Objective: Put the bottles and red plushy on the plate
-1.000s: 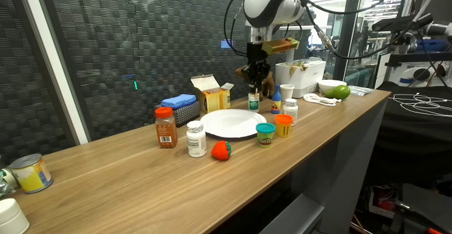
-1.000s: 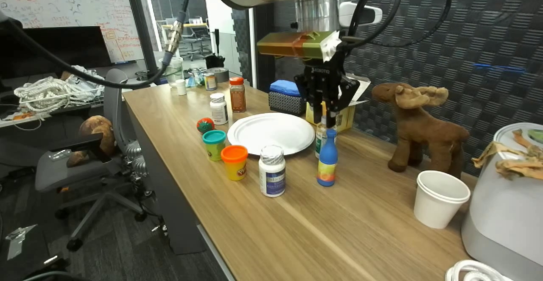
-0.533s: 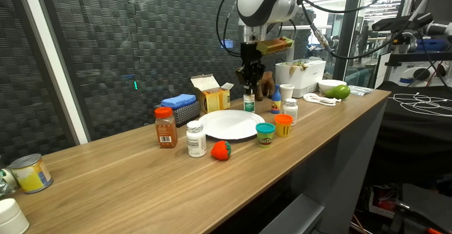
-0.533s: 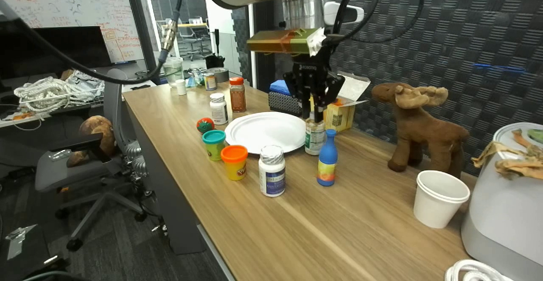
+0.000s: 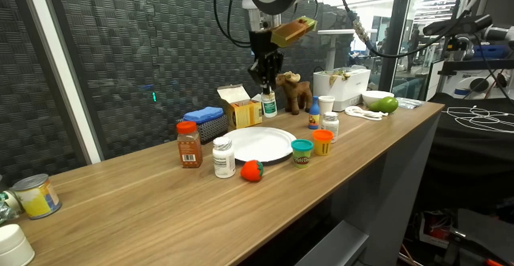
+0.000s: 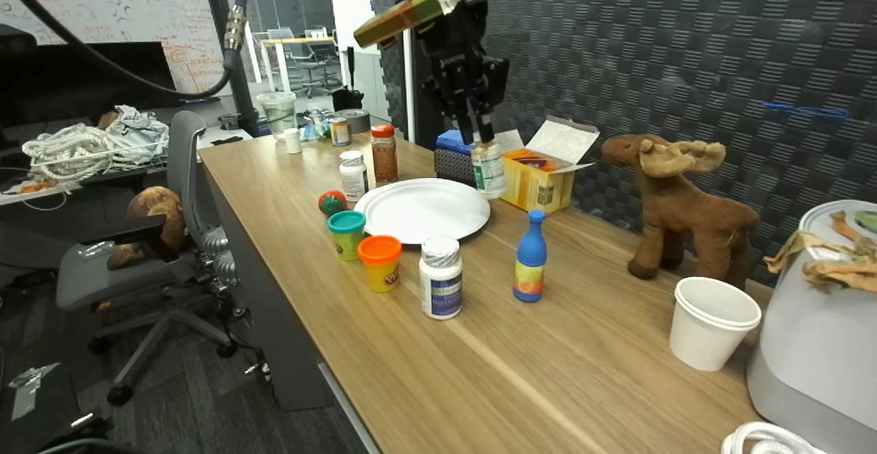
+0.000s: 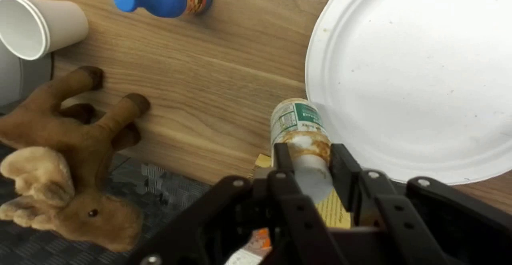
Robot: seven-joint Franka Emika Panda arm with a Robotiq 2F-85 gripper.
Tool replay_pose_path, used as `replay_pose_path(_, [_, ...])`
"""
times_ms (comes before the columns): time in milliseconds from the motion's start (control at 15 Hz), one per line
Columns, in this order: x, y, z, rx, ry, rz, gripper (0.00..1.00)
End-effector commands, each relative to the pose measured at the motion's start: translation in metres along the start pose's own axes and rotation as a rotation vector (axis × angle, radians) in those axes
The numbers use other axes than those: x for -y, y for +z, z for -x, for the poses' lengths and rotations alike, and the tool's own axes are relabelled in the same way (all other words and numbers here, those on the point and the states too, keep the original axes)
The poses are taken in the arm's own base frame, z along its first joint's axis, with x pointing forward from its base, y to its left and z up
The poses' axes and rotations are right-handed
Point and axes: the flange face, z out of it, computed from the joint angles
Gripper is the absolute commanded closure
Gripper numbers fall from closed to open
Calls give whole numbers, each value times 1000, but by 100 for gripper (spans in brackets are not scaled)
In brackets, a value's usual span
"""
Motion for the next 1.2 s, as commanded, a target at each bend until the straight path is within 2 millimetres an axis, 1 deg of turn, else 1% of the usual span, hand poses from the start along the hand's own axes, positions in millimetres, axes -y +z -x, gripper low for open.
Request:
replay_pose_path(0, [21, -31, -4, -45, -28, 2, 90])
replay_pose_path(133, [30, -31, -8, -60, -45, -11, 90])
replay_pose_path(267, [35, -27, -11, -66, -51, -48, 92])
replay_pose_path(600, [48, -17, -19, -51, -38, -184, 91])
replay_pose_path(733, [56, -11, -22, -55, -54, -213, 90])
replay_pose_path(933, [66, 2, -31, -97, -61, -197, 92])
replay_pose_path(1133, [73, 17, -36, -109, -65, -200, 91])
